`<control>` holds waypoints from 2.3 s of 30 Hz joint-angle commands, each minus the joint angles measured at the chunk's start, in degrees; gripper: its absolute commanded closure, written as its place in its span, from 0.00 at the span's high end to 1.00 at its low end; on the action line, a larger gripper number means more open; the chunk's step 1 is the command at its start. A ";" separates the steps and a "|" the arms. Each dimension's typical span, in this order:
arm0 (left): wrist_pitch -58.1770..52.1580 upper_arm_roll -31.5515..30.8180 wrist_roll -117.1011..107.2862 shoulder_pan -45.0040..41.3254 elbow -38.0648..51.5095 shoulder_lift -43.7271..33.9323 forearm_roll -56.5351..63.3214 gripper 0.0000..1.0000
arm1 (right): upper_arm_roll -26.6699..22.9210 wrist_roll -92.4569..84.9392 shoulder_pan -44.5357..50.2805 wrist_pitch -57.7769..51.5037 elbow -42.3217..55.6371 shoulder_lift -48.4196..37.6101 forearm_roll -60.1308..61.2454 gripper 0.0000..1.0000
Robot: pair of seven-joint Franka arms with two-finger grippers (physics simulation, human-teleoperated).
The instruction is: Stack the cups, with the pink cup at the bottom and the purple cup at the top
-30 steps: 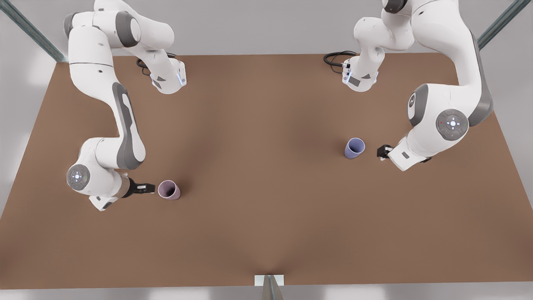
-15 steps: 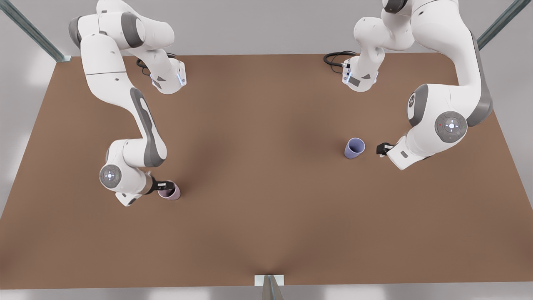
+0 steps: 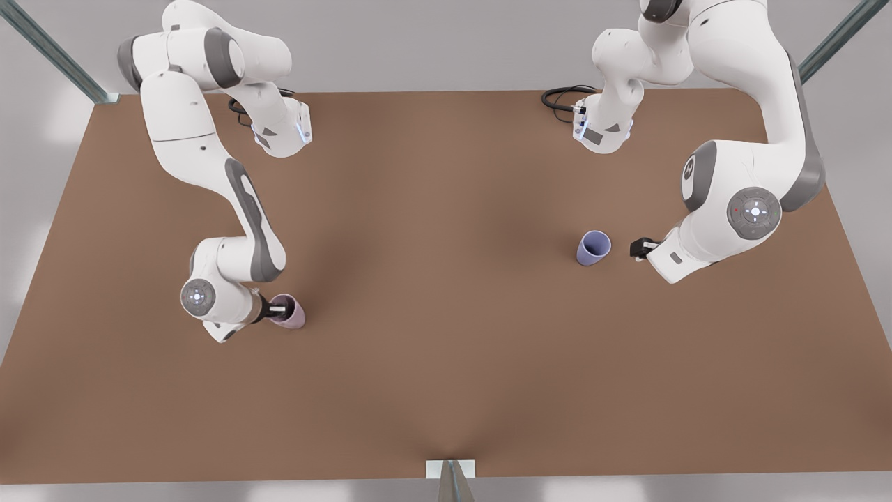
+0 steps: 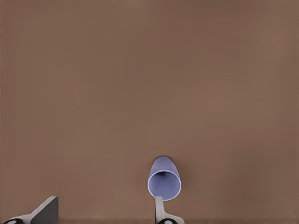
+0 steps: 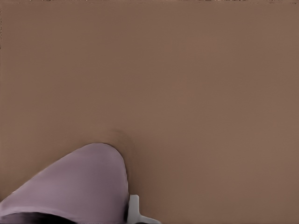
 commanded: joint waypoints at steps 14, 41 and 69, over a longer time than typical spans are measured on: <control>0.69 -2.18 -0.85 -0.67 -9.99 -3.69 -0.05 1.00 | 10.90 34.58 14.24 -21.43 40.88 13.98 -7.94 0.21; 36.63 -2.00 -3.13 1.61 -42.86 -2.11 -3.66 1.00 | 8.79 53.42 30.77 -7.02 64.20 36.59 -8.64 1.00; 17.04 -5.34 -11.21 0.03 -19.15 2.11 -5.15 0.21 | 8.70 -3.27 -11.07 -30.05 15.77 -17.99 -8.12 1.00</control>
